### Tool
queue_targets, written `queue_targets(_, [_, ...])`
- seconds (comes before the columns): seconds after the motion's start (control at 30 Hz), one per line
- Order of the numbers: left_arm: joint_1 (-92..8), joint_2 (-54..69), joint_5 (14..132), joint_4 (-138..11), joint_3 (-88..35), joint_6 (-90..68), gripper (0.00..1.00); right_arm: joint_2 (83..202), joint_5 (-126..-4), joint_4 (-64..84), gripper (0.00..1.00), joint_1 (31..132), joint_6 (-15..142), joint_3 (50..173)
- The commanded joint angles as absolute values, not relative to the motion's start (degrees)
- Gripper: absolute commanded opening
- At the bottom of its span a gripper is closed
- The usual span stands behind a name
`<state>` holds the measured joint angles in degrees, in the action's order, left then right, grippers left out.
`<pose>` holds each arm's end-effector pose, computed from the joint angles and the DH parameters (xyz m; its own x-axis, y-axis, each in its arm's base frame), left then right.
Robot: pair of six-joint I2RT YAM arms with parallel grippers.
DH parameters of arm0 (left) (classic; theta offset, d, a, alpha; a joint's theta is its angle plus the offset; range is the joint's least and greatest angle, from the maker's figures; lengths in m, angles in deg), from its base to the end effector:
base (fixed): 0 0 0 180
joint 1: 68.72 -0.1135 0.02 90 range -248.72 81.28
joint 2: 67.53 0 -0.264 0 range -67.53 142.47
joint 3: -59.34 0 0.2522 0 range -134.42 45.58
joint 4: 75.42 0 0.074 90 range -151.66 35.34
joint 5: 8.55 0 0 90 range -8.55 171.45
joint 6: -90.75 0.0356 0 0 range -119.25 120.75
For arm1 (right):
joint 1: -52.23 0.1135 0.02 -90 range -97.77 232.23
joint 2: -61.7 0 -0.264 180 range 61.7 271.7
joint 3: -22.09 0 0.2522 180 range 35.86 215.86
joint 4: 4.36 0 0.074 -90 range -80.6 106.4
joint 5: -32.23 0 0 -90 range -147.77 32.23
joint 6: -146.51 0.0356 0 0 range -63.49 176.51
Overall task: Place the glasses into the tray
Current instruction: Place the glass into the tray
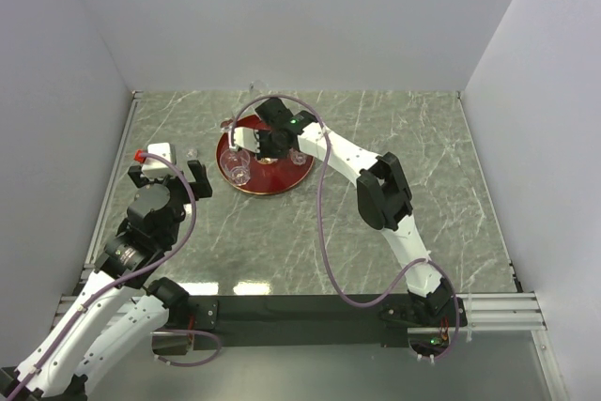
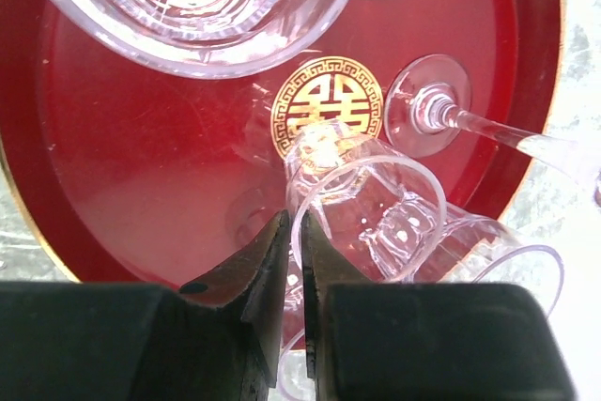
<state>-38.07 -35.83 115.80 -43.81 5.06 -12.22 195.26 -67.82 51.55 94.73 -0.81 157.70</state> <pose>0.1224 -0.0492 0.3328 -0.1184 -0.1452 -0.9823 -0.0873 0.9869 -0.1354 0.3779 0.3547 0.2258 0.3023 -0.8471 -0.4371 -0.9013 -0.1048 -0.4203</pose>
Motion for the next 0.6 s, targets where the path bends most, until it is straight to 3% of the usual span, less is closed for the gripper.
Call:
queue_targets(0.0, [-38.4,-36.4,115.6,-46.0,5.1,-12.2,0.94,194.5,-67.0,48.3,0.18,94.5,-0.5,159.0])
queue_targets(0.17, [-38.5,-36.3,115.6,-46.0,5.1,-12.2,0.94,194.2,-67.2,47.5,0.21,94.4,0.2,159.2])
queue_targets(0.4, [-38.5,-36.2,115.6,-46.1,5.2,-12.2,0.94,191.3,-67.7,46.3,0.38,94.4,1.5,157.0])
queue_targets(0.57, [-38.7,-36.5,115.6,-46.3,5.4,-12.3,0.95,184.9,-70.5,46.0,0.40,94.5,4.5,153.8])
